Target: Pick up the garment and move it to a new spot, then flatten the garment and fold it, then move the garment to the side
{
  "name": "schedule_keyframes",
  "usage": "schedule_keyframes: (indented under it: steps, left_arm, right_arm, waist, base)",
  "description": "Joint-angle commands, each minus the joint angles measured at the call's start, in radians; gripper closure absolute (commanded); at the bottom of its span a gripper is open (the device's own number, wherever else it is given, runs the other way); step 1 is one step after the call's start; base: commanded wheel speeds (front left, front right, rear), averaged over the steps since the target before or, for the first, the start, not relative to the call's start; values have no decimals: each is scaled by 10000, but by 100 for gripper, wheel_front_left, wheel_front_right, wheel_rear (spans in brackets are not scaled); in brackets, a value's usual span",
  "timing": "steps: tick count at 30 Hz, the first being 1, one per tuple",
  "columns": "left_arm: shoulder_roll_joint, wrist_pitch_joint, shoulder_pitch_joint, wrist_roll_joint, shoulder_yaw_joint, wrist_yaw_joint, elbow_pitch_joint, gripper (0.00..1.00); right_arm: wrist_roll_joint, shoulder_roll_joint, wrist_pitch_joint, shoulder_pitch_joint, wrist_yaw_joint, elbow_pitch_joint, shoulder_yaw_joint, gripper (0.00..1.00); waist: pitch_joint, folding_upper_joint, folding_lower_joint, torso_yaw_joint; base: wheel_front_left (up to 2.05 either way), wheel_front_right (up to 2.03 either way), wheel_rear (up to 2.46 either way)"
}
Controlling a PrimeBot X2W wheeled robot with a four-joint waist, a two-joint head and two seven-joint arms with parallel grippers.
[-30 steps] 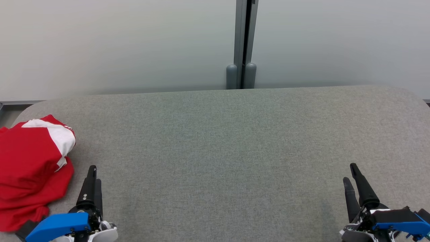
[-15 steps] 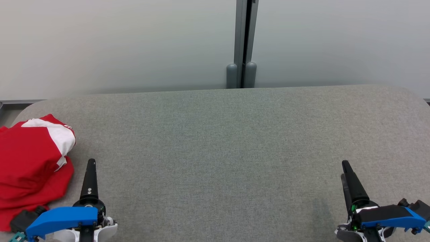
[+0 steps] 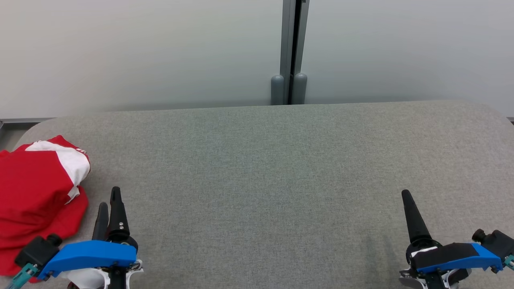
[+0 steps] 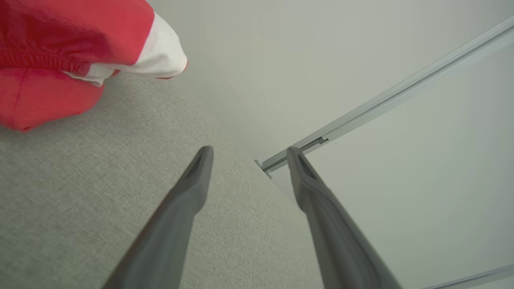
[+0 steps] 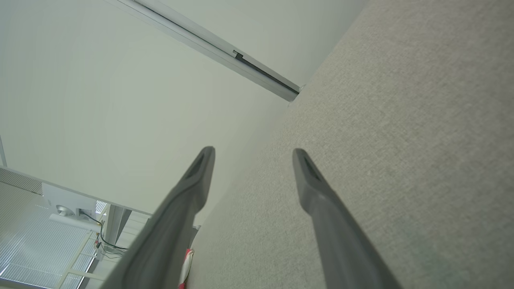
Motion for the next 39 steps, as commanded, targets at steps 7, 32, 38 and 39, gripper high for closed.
schedule_keyframes:
  steps: [7, 32, 38, 39]
  left_arm:
    - [73, -318, -306, 1715, -301, 234, -117, 0]
    - [199, -1027, -458, 4654, -645, 593, 139, 0]
    - [197, -1178, -460, 5224, -650, 532, 274, 0]
    - [196, -1201, -469, 5325, -644, 526, 310, 0]
  right_arm:
    - [-1492, -78, -322, -228, 26, -196, 140, 0]
    - [-4611, -106, -1040, -315, 30, -69, 431, 0]
    - [-5265, -111, -1193, -315, 31, -19, 482, 0]
    - [-5381, -113, -1213, -311, 31, -12, 488, 0]
  waist:
    - [17, 0, 0, 27]
    - [54, 0, 0, 65]
    - [60, 0, 0, 70]
    - [63, 0, 0, 71]
  base:
    - [0, 0, 0]
    - [0, 0, 0]
    - [0, 0, 0]
    - [0, 0, 0]
